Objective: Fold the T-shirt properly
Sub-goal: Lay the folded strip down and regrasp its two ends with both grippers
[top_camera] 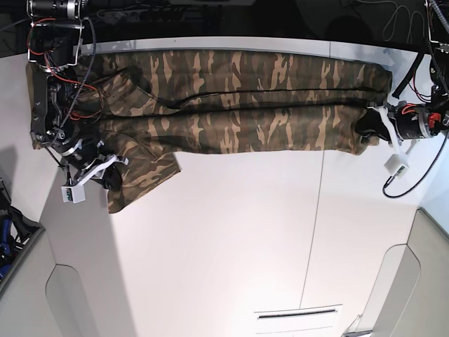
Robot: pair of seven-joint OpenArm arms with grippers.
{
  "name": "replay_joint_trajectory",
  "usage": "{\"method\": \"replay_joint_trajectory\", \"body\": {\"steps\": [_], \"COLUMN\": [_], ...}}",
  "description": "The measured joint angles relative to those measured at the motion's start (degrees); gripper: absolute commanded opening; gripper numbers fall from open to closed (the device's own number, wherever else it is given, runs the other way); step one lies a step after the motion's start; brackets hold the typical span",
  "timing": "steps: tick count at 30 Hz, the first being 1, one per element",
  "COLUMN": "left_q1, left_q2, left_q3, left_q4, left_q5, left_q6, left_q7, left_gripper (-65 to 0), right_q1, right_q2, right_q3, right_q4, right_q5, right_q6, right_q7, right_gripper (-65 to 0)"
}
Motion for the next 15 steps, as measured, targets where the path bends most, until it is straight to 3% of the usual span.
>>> {"method": "replay_joint_trajectory", "body": {"steps": [5, 10, 15], "left_q1": [0.00, 0.00, 0.00], "left_q2": [0.00, 0.00, -0.02], "left_q3": [0.00, 0.00, 0.00], "left_q4": [0.00, 0.00, 0.00], "left_q5": [-0.02, -0.07, -0.90], "left_q6": [0.00, 0.02, 0.00], "left_q7": [-0.02, -0.46, 1.25], "left_gripper": [-65.0, -65.0, -65.0], "right_q1": [-0.39, -0.79, -7.04], "right_q2": [-0.02, -0.04, 0.63], "right_q3": [0.50, 5.20, 14.56], "right_q4": [5.73, 15.67, 28.39], "right_q5": [-0.33, 0.35, 10.45], "right_q6": [-0.20, -0.17, -0.20], "right_q7": [-5.79, -16.24, -26.77], "right_gripper": [-65.0, -65.0, -65.0]}}
